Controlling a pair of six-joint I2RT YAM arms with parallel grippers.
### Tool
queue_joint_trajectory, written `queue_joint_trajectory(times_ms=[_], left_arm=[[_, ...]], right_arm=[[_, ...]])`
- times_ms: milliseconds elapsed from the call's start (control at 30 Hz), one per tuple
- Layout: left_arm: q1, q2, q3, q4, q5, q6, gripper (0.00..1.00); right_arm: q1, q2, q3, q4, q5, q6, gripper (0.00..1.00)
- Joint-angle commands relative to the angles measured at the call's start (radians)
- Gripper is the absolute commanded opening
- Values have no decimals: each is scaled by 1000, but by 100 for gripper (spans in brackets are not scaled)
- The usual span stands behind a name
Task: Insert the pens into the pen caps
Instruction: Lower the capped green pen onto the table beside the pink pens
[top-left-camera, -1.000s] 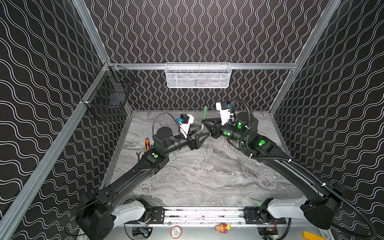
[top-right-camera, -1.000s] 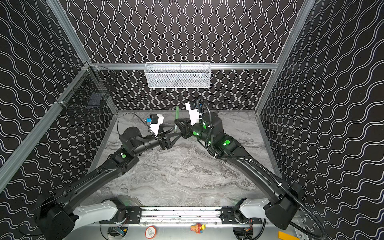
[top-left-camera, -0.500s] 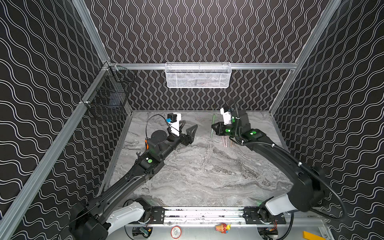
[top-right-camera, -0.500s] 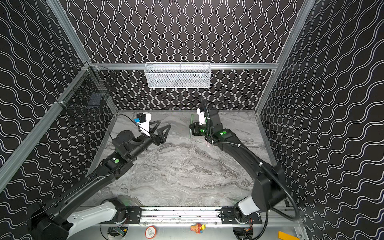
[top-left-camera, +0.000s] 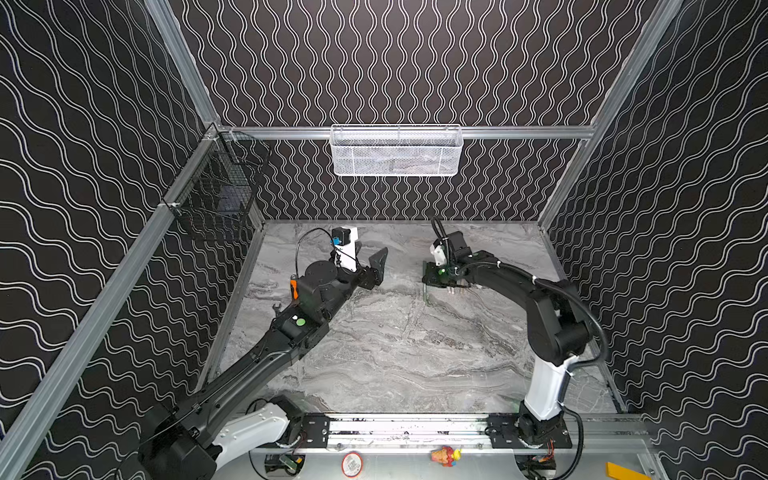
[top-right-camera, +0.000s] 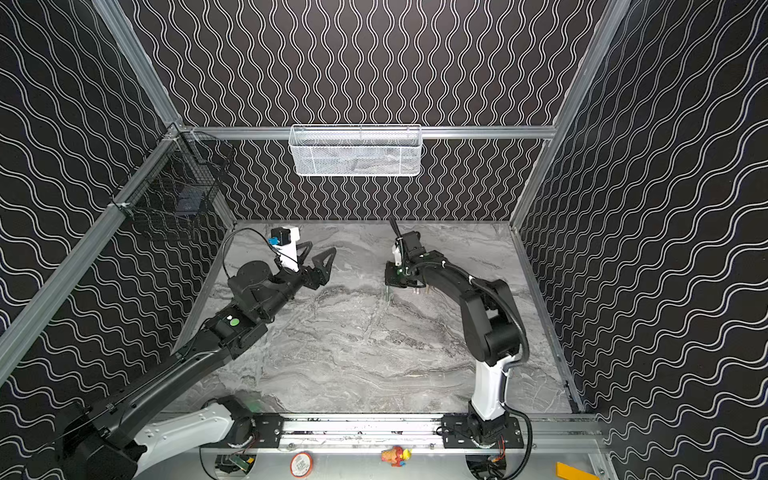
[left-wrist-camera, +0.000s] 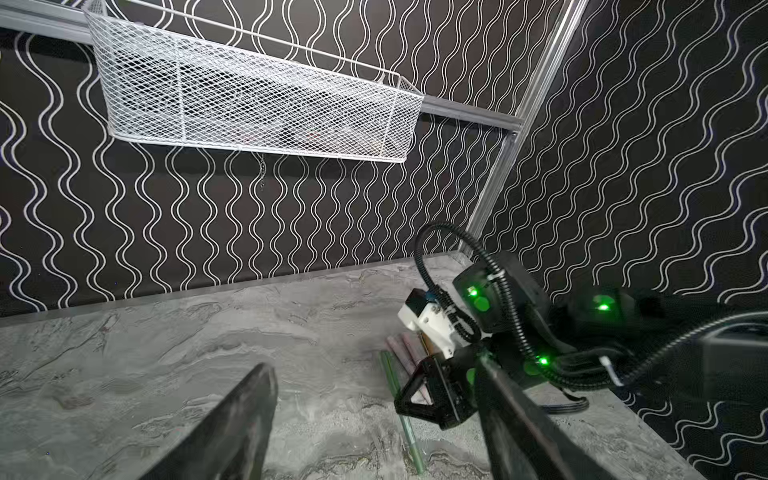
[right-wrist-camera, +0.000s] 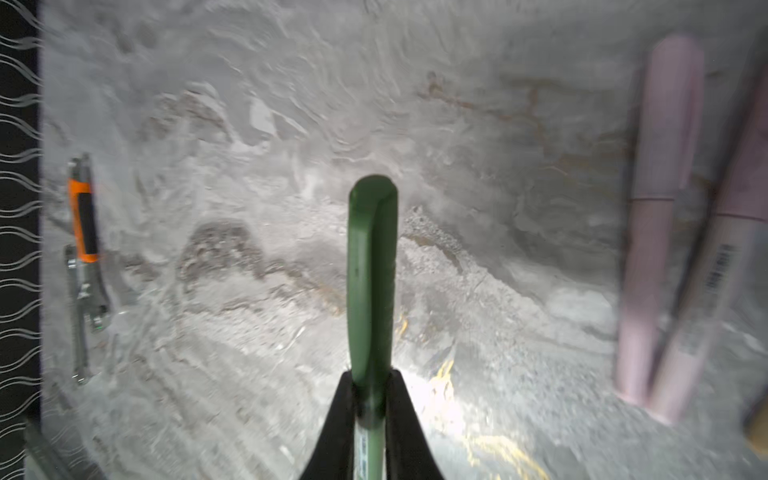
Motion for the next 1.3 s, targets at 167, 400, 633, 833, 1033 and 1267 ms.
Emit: queue_joint_trajectory(times_ms=[167, 400, 633, 833, 1033, 1267], left_arm=[[0, 0, 6, 12, 18, -5, 78], [-1, 5, 8, 10, 34, -13, 78], [0, 8, 9, 11, 43, -12, 78], [-1, 11, 9, 10, 44, -8, 78], [-1, 16, 15, 5, 54, -1, 78], [1, 18, 28, -15, 99, 54, 80]], right_arm=[[-38, 140, 89, -83, 68, -28, 13], [-49, 175, 81, -66, 75, -19, 16], [-58, 175, 72, -34, 64, 7, 19], [-62, 207, 110, -51, 56, 8, 20], [-66, 186, 111, -61, 58, 0, 23], [-68, 116, 125, -76, 66, -1, 31]])
